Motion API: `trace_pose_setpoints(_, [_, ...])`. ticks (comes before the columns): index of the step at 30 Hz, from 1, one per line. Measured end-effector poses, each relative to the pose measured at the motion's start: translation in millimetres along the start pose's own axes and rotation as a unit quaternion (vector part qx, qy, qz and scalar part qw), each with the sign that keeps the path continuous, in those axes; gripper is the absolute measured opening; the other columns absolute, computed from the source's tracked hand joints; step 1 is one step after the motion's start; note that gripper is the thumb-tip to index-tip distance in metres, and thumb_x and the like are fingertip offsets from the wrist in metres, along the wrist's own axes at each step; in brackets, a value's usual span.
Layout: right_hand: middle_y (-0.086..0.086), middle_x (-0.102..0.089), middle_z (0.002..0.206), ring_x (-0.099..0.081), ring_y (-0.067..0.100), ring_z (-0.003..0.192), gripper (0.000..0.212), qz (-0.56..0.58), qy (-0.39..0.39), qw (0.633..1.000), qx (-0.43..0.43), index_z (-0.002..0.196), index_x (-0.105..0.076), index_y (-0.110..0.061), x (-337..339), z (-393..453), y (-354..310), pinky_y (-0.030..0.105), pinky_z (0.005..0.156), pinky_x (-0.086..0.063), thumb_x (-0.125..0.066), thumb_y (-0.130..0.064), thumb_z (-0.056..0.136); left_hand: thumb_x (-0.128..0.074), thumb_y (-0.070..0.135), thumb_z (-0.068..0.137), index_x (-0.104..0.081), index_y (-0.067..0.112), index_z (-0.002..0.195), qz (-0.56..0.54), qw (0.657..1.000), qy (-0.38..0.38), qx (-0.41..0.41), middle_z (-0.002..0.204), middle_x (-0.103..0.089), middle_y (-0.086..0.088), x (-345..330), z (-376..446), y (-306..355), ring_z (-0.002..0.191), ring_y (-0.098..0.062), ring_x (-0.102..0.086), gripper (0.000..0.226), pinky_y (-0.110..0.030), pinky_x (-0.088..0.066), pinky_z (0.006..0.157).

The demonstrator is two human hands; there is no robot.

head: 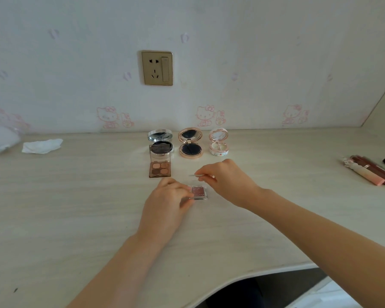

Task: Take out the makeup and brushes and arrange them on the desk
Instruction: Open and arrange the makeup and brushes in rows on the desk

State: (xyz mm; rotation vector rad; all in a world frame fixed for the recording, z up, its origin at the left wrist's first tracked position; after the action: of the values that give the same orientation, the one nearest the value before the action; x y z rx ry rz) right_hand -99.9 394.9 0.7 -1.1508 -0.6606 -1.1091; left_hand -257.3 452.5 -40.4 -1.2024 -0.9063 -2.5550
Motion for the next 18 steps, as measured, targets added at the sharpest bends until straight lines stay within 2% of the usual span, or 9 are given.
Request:
trace_pose_setpoints(6, [0.001,-0.075,0.091,-0.067,0.012,0.087,0.022,0.036,-0.024,0.998,-0.035,0.109,-0.07,-0.011,0,10,5,0.024,0.086,-0.05,-0.055,-0.009,0.093,-0.074,0.013,0.079,-0.077,0.015,0.082,-0.01,1.0,0.004,-0.009,0.09,-0.072,0.01,-1,0,2,0.096,-0.013,-0.056,0.004,-0.029,-0.051,0.075])
trace_pose_setpoints(13, [-0.003,-0.074,0.091,-0.061,0.002,0.074,0.023,0.049,-0.025,0.997,-0.047,0.109,-0.071,-0.014,-6,14,12,0.014,0.08,-0.047,-0.056,-0.01,0.091,-0.075,0.014,0.079,-0.075,0.015,0.081,-0.005,1.0,0.01,-0.009,0.089,-0.071,0.01,-1,-1,3,0.093,-0.012,-0.059,0.003,-0.026,-0.051,0.073])
trace_pose_setpoints(16, [-0.007,-0.07,0.104,-0.061,0.003,0.087,0.035,0.056,-0.016,0.996,-0.064,0.126,-0.06,-0.02,-7,8,16,0.011,0.081,-0.044,-0.059,-0.016,0.091,-0.075,0.013,0.079,-0.075,0.017,0.083,-0.012,1.0,0.009,-0.001,0.089,-0.071,0.012,-2,-1,1,0.093,-0.012,-0.058,0.006,-0.026,-0.05,0.073])
trace_pose_setpoints(18, [-0.007,-0.066,0.112,-0.062,0.007,0.094,0.047,0.069,0.002,0.994,-0.089,0.136,-0.049,-0.019,-9,-2,20,0.018,0.085,-0.048,-0.061,-0.016,0.09,-0.074,0.015,0.08,-0.074,0.019,0.084,-0.009,1.0,0.008,0.004,0.089,-0.07,0.013,-3,-2,1,0.094,-0.011,-0.057,0.006,-0.03,-0.052,0.072])
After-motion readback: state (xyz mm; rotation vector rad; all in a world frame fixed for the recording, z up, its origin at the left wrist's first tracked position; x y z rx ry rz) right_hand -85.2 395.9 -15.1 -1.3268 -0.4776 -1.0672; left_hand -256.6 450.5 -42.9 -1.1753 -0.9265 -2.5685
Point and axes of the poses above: each hand's wrist, its own z-axis towards the middle knuckle, its own x-axis out of the back of the hand, y = z × x, the point moved 2 cm from there along z, towards the middle knuckle
